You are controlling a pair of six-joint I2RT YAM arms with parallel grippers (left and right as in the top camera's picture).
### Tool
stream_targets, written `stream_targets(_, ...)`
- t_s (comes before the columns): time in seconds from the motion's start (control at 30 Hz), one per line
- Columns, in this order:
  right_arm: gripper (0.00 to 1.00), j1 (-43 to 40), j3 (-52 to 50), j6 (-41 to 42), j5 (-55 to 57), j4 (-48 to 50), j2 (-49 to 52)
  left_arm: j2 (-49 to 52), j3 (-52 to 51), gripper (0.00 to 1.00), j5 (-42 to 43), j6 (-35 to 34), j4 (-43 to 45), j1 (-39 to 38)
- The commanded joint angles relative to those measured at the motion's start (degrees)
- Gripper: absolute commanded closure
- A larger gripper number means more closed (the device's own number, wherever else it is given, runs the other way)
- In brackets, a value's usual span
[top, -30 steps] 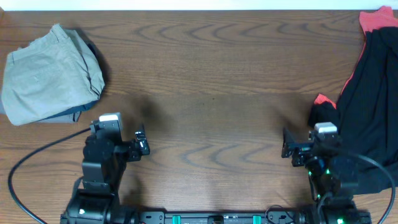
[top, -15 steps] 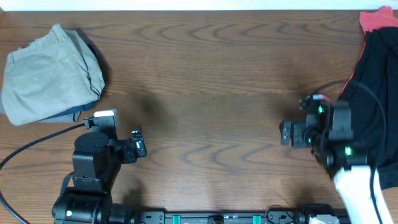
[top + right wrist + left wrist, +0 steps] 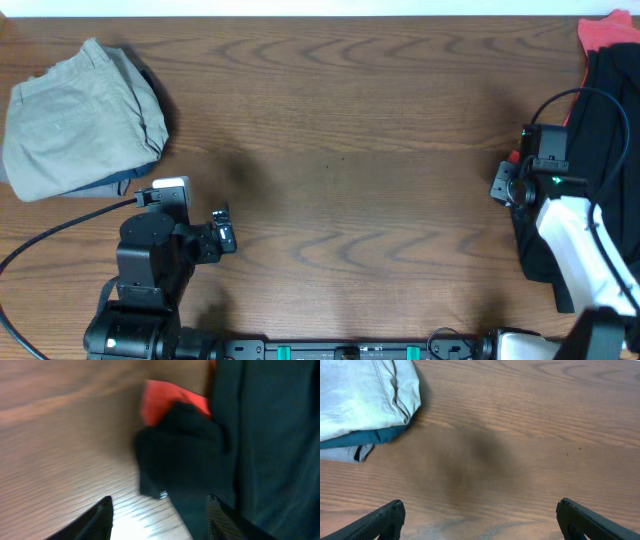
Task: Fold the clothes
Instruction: 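Reach the right gripper to the black shirt on the right and grasp it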
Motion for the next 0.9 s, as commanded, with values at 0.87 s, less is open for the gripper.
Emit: stream_targets(0.87, 0.76, -1.88, -0.07, 4.85, -2.93, 7.89, 9.07, 0.11, 1.25, 0.02, 0.00, -0.79, -0.02, 0.24)
